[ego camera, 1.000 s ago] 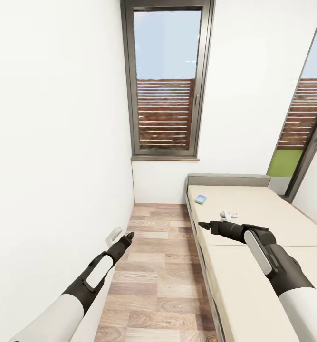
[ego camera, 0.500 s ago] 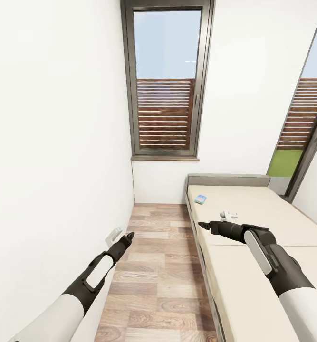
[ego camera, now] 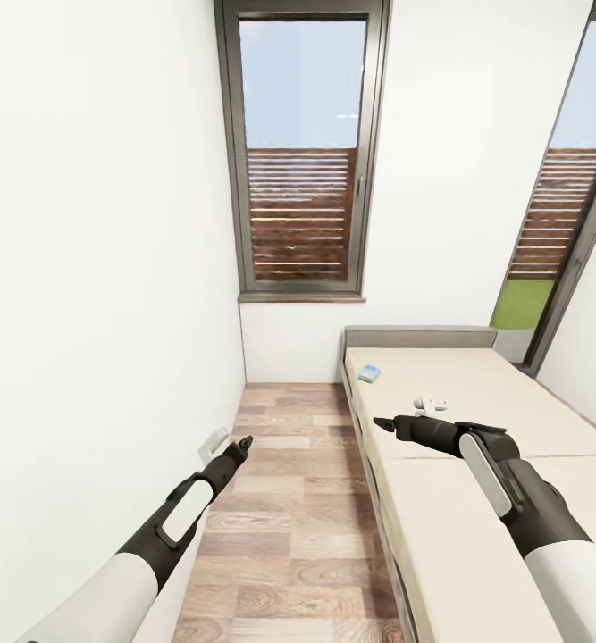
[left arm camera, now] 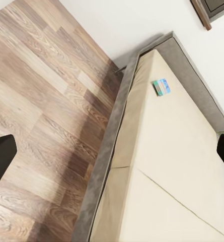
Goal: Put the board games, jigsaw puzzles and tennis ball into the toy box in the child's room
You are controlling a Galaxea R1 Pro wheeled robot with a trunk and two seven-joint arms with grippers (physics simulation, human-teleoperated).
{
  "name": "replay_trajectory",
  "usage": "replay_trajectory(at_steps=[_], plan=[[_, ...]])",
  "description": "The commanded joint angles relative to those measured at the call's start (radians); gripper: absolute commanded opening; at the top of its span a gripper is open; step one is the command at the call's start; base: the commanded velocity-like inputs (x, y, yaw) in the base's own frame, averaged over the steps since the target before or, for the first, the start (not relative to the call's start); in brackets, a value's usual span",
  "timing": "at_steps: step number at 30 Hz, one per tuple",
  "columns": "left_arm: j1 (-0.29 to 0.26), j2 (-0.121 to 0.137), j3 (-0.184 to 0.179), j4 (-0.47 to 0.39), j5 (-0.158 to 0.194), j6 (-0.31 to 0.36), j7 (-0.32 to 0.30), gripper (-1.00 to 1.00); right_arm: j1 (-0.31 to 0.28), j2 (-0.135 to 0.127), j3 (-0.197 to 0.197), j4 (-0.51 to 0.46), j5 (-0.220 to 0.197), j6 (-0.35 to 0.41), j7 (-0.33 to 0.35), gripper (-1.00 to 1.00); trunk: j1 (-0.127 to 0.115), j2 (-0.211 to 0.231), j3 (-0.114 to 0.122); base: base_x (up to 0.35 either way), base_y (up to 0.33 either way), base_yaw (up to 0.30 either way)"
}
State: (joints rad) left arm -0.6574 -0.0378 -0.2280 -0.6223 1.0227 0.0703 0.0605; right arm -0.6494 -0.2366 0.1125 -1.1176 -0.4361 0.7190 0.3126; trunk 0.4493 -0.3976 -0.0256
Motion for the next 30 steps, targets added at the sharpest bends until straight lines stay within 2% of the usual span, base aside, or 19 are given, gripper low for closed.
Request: replay_trajectory(at_steps=[1, 30], plan=[[-0.001, 0.001, -0.003, -0.002, 0.008, 0.002, 0.006, 1.0, -0.001, -0.001, 0.001, -0.001, 0.0, 0.004, 0.002, 1.0, 0.001, -0.002, -0.002, 0.0, 0.0, -0.023], [-0.001, 0.0, -0.004, -0.004, 0.008, 0.002, -0.004, 1.0, -0.001, -0.001, 0.0, -0.001, 0.0, 0.004, 0.002, 1.0, 0.001, -0.002, -0.002, 0.015, 0.014, -0.004]])
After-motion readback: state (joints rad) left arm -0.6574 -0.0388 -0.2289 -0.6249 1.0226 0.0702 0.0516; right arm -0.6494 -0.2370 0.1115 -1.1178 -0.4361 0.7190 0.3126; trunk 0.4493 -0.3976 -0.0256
